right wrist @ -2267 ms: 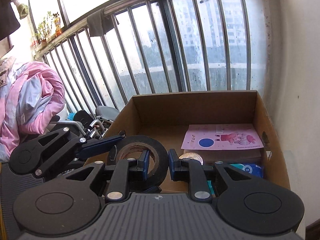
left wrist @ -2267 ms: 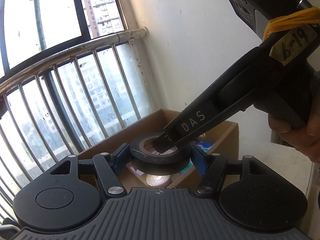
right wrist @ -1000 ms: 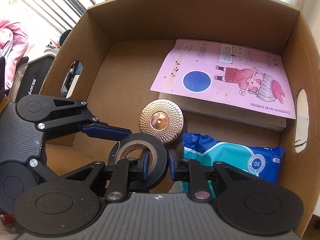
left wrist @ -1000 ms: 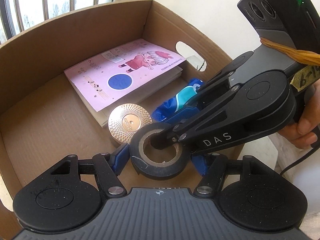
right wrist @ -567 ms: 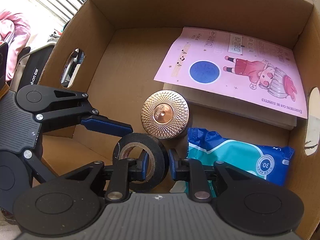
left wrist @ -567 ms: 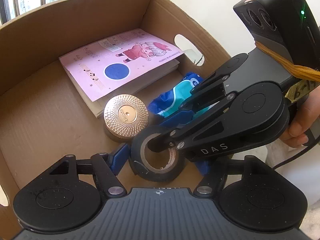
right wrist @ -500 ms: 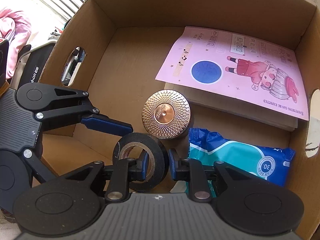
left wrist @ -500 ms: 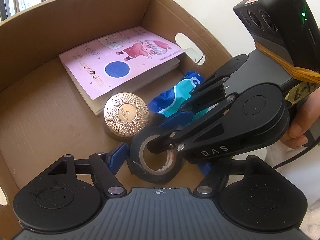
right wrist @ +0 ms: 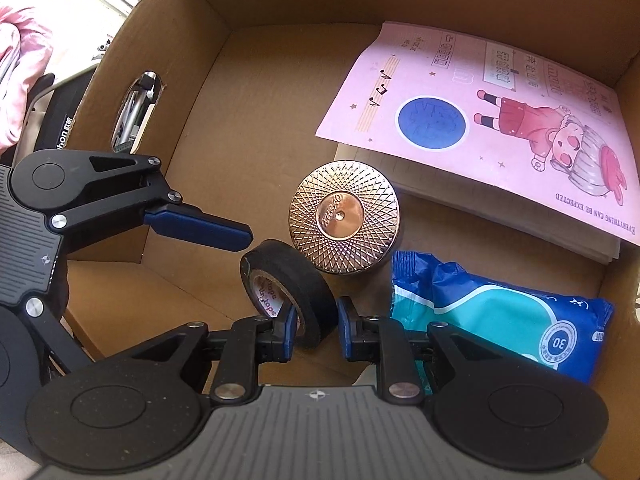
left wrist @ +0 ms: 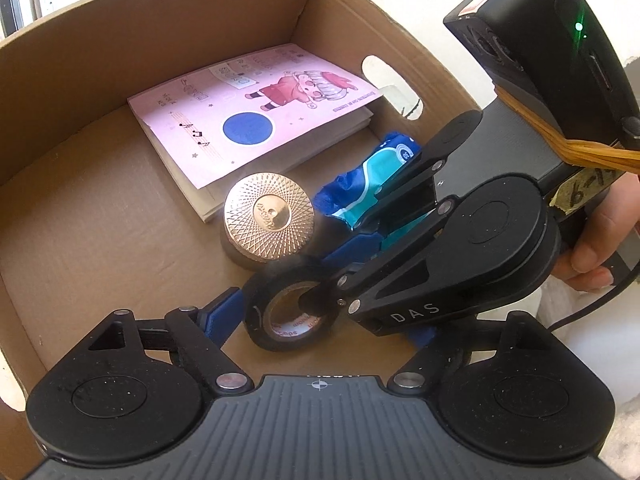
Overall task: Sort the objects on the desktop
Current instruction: 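Lower the tape roll into the box beside the rose-gold tin, open right gripper, then withdraw the right gripper up out of the box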
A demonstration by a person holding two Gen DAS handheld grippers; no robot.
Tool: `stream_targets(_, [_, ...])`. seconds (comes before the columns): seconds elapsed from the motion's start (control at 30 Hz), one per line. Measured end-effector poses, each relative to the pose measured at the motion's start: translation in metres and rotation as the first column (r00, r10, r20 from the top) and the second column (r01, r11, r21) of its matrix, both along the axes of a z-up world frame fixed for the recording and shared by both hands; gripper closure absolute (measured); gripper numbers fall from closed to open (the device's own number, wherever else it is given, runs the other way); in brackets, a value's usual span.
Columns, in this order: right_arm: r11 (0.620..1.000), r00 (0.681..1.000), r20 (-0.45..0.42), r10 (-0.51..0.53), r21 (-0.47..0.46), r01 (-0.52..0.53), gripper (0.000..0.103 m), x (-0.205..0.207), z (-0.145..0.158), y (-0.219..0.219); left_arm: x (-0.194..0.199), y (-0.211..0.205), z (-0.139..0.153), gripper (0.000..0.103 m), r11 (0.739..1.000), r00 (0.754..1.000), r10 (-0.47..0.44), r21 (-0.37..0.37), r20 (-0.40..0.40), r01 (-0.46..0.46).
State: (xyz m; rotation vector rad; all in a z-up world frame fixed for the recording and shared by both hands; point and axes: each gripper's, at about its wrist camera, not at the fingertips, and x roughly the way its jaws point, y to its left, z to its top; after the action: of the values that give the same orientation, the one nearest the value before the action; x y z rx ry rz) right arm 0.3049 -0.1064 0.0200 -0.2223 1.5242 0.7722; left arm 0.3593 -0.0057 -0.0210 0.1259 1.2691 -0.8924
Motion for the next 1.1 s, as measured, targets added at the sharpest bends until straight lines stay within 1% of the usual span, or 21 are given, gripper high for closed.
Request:
stream_targets(0.07, [1.0,1.0,-0.007,-0.003,-0.019,0.002,0.08,0.002,0.0,0.0,0.001,0.0,-0.001,0.018,1.0,1.0,0.0,-0.002,-0.004,0.0])
stream_targets(0.13, [0.999,0.999,-0.033,-0.016,-0.039,0.015,0.08,0.003,0.0,0.0,0.002,-0.002,-0.003,0.014,1.0,1.0,0.004,-0.002,-0.007,-0.004])
stream_targets(0.2, [0.999,0.999,-0.043,-0.019,-0.029,0.018,0.078,0.004,0.005,-0.002,0.003,-0.003,-0.003,0.014,1.0,1.0,0.002,0.0,-0.01,-0.002])
stream_targets(0.27, [1.0,1.0,-0.019,-0.011,-0.007,0.011,0.07,0.003,0.014,-0.004,0.002,-0.003,-0.001,0.013,1.0,1.0,-0.002,-0.009,-0.004,0.002])
stream_targets(0.3, [1.0,1.0,-0.001,-0.008,0.003,0.008,0.061,0.002,0.019,-0.005,0.002,-0.002,0.001,0.012,1.0,1.0,-0.004,-0.014,0.001,0.004])
stream_targets(0.33, [1.0,1.0,0.018,-0.005,0.021,0.004,0.054,0.001,0.025,-0.006,0.001,-0.001,0.004,0.011,1.0,1.0,-0.006,-0.021,0.011,0.006])
stream_targets(0.4, [0.999,0.999,0.037,-0.007,0.052,0.005,0.052,0.0,0.034,-0.01,-0.002,0.003,0.013,0.007,0.999,0.999,-0.004,-0.04,0.034,0.005])
stream_targets(0.5, [0.993,0.996,0.093,-0.018,0.121,0.007,0.052,-0.003,0.05,-0.017,-0.006,0.009,0.024,0.006,0.998,0.998,0.001,-0.06,0.059,0.002])
stream_targets(0.63, [0.983,0.992,0.124,-0.035,0.182,0.012,0.053,-0.007,0.062,-0.02,-0.013,0.019,0.036,0.005,0.997,0.993,0.025,-0.069,0.114,-0.017])
stream_targets(0.8, [0.98,0.984,0.17,-0.045,0.2,0.01,0.062,-0.009,0.064,-0.019,-0.02,0.029,0.046,0.004,0.997,0.986,0.029,-0.069,0.166,-0.017])
stream_targets(0.87, [0.971,0.98,0.184,-0.073,0.239,0.028,0.064,-0.005,0.066,-0.021,-0.022,0.037,0.048,0.004,0.997,0.983,0.042,-0.066,0.18,-0.03])
stream_targets(0.93, [0.965,0.978,0.191,-0.089,0.26,0.037,0.07,-0.004,0.064,-0.022,-0.022,0.048,0.052,0.004,0.996,0.979,0.068,-0.069,0.194,-0.055])
stream_targets(1.0, [0.968,0.978,0.199,-0.059,0.25,0.007,0.075,-0.007,0.062,-0.018,-0.021,0.06,0.055,0.004,0.992,0.974,0.103,-0.09,0.201,-0.087])
stream_targets(1.1, [0.984,0.974,0.226,0.02,0.168,-0.059,0.078,-0.017,0.052,-0.007,-0.019,0.079,0.064,0.004,0.979,0.962,0.167,-0.15,0.214,-0.137])
